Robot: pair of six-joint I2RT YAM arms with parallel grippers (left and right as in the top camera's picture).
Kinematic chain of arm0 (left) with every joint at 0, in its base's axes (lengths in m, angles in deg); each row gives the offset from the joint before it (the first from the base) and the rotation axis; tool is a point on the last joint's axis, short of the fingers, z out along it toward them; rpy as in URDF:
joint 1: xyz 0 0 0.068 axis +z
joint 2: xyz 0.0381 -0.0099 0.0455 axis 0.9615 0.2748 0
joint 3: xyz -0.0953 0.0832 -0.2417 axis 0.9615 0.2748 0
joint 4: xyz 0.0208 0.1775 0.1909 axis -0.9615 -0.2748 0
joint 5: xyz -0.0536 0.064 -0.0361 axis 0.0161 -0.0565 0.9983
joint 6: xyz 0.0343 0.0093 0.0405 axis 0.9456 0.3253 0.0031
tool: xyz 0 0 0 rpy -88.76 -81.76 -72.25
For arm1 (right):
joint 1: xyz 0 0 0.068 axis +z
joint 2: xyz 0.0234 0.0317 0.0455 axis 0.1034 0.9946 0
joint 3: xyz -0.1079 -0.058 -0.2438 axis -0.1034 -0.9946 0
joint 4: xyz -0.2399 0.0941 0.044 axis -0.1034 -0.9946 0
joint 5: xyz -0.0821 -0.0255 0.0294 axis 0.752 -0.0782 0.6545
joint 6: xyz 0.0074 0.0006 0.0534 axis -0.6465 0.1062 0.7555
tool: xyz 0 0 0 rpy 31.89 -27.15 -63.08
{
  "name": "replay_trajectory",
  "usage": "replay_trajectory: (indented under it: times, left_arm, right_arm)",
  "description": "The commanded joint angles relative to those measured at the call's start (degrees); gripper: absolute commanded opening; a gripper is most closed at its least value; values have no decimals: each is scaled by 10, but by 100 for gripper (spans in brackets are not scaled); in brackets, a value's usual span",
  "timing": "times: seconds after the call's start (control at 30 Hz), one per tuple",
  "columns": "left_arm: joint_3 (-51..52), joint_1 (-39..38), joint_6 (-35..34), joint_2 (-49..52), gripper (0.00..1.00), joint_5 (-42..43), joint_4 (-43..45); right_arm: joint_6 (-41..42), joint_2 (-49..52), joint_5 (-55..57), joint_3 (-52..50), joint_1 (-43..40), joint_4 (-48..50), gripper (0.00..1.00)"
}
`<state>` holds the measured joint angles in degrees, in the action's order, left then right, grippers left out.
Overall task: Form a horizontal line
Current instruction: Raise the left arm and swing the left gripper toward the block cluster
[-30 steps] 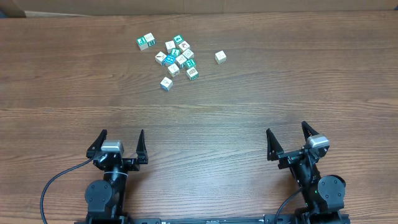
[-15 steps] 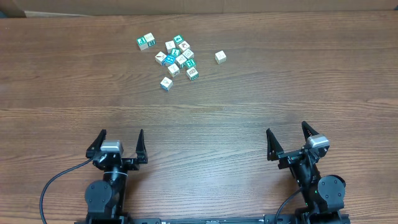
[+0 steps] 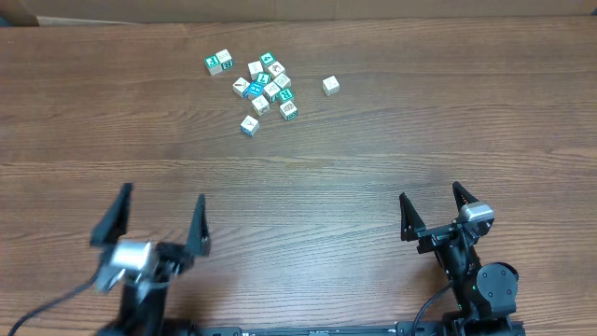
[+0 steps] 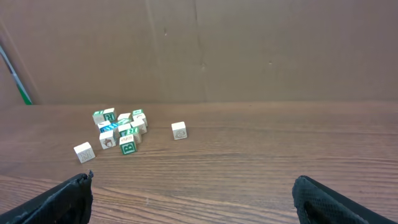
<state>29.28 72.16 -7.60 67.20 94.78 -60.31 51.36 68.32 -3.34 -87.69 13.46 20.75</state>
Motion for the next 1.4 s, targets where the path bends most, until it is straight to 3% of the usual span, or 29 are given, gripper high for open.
replay_trajectory:
  times: [0.0, 0.23, 0.5, 0.87, 1.17, 1.37]
  left_arm:
    - [-98, -4, 8, -7, 100, 43, 2]
    - [-246, -4, 8, -5, 100, 45, 2]
    - [-346, -4, 10, 23, 100, 46, 42]
    - [-461, -4, 8, 149, 100, 73, 52]
    - [-618, -4, 9, 306, 100, 96, -61]
    - [-775, -4, 9, 442, 99, 114, -192]
  right_arm:
    - [-2, -7, 4, -6, -3, 2, 100]
    - [-2, -7, 4, -6, -3, 2, 100]
    - [-2, -7, 3, -6, -3, 2, 100]
    - [-2, -7, 4, -6, -3, 2, 100]
    - [-2, -7, 4, -6, -3, 2, 100]
    - [-2, -7, 4, -6, -3, 2, 100]
